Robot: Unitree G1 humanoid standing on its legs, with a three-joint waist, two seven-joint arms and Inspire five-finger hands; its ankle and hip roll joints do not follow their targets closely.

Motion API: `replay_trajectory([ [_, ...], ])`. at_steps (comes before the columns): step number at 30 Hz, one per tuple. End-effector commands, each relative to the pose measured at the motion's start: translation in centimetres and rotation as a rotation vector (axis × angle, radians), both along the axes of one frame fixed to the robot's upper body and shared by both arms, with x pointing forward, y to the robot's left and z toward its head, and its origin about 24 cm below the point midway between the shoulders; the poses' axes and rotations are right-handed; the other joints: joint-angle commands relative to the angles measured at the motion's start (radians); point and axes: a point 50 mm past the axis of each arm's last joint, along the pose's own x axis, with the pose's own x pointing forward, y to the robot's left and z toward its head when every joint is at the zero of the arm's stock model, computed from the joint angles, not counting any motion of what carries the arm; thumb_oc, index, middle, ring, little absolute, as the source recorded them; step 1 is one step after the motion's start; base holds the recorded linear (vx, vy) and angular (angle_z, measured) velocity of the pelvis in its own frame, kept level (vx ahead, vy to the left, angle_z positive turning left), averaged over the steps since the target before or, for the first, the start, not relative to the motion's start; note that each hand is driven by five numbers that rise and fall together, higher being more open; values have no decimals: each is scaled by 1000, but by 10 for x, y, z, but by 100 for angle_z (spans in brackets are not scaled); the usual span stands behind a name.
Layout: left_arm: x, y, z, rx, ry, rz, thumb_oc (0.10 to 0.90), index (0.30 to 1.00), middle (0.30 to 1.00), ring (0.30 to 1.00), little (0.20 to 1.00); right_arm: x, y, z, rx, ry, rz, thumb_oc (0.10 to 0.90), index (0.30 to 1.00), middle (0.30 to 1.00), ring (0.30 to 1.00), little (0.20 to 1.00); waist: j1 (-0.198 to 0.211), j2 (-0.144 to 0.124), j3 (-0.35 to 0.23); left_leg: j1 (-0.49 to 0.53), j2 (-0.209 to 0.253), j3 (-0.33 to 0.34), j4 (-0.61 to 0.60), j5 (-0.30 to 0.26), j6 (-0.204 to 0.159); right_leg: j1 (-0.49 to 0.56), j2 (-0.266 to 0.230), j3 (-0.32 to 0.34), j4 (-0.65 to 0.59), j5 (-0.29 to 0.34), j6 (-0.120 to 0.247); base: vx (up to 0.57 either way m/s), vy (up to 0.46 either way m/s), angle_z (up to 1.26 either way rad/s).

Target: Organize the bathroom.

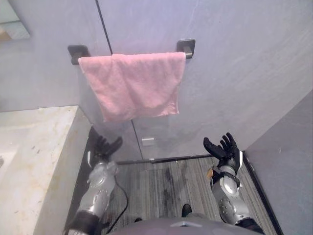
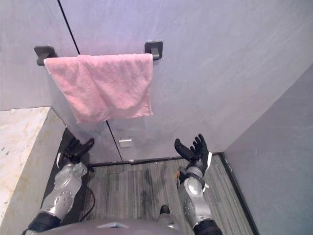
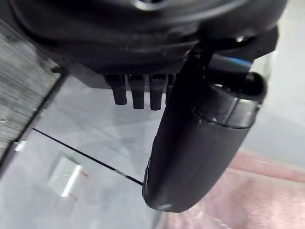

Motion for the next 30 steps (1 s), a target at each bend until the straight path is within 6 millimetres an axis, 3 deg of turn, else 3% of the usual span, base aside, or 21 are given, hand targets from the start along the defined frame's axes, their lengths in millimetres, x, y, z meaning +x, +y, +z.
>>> replay_trajectory([
  [1, 20, 6, 12, 9, -98, -161, 800, 900, 900, 900, 900, 34, -3, 36, -121, -202, 74, 800, 900, 900, 900, 900, 1, 21, 30, 15, -70, 17, 2, -57, 72, 48, 54, -21, 70, -143, 35, -34, 8, -2],
  [4, 6, 9, -8, -35, -3, -158, 800, 900, 900, 900, 900, 28, -9, 22, -162, -123, 101, 800, 900, 900, 900, 900, 1, 24, 35, 15, -71, 13, 2, -58, 72, 50, 54, -23, 69, -143, 38, -54, 14, -1],
  [6, -23, 20, -43, -30, 184, -107, 800, 900, 900, 900, 900, 18, -20, -3, -215, 33, 129, 800, 900, 900, 900, 900, 5, 22, 32, 8, -73, 11, 2, -58, 69, 47, 54, -28, 69, -144, 40, -83, 17, -1],
  [8, -43, 23, -62, -71, 306, -79, 800, 900, 900, 900, 900, 10, -26, -16, -252, 126, 149, 800, 900, 900, 900, 900, 7, 18, 33, 7, -74, 4, 2, -60, 69, 50, 52, -34, 68, -145, 42, -62, -5, 0],
  [10, -76, 28, -87, -77, 500, -66, 800, 900, 900, 900, 900, -3, -33, -35, -256, 252, 169, 800, 900, 900, 900, 900, 13, 8, 26, -1, -77, -3, 2, -61, 70, 46, 49, -36, 68, -142, 46, -58, -22, 1],
  [16, -142, 25, -115, -112, 831, -157, 800, 900, 900, 900, 900, -31, -36, -69, -246, 472, 263, 800, 900, 900, 900, 900, 24, -10, 20, -19, -75, -23, 2, -59, 73, 27, 38, -43, 105, -150, 58, -62, -18, 5],
  [19, -163, 24, -118, -112, 965, -238, 800, 900, 900, 900, 900, -42, -31, -82, -198, 578, 296, 800, 900, 900, 900, 900, 27, -21, 28, -32, -72, -35, 2, -56, 72, -4, 24, -45, 146, -134, 74, -108, -24, 8],
  [21, -167, 24, -119, -106, 981, -290, 800, 900, 900, 900, 900, -48, -30, -88, -162, 622, 285, 800, 900, 900, 900, 900, 26, -20, 39, -40, -65, -39, 2, -50, 70, -27, 21, -38, 171, -129, 82, -202, -42, 16],
  [24, -161, 25, -118, -83, 983, -346, 800, 900, 900, 900, 900, -55, -31, -94, -128, 670, 265, 800, 900, 900, 900, 900, 26, -5, 44, -71, -58, -63, 2, -35, 74, -39, 50, -6, 234, -175, 62, -272, -32, 11],
  [27, -146, 24, -116, -82, 965, -352, 800, 900, 900, 900, 900, -57, -31, -100, -108, 746, 273, 800, 900, 900, 900, 900, 27, 16, 45, -112, -49, -93, 2, -10, 82, -90, 114, 92, 436, -215, 52, -294, -38, 27],
  [29, -144, 25, -116, -84, 963, -365, 800, 900, 900, 900, 900, -59, -32, -102, -93, 771, 261, 800, 900, 900, 900, 900, 31, 14, 46, -137, -50, -108, 2, 5, 76, -68, 141, 140, 429, -230, 45, -231, -94, 75],
  [30, -142, 24, -116, -83, 960, -381, 800, 900, 900, 900, 900, -62, -34, -103, -72, 790, 241, 800, 900, 900, 900, 900, 44, 6, 47, -179, -58, -130, 2, 33, 61, 0, 169, 180, 334, -260, 22, -201, -129, 91],
])
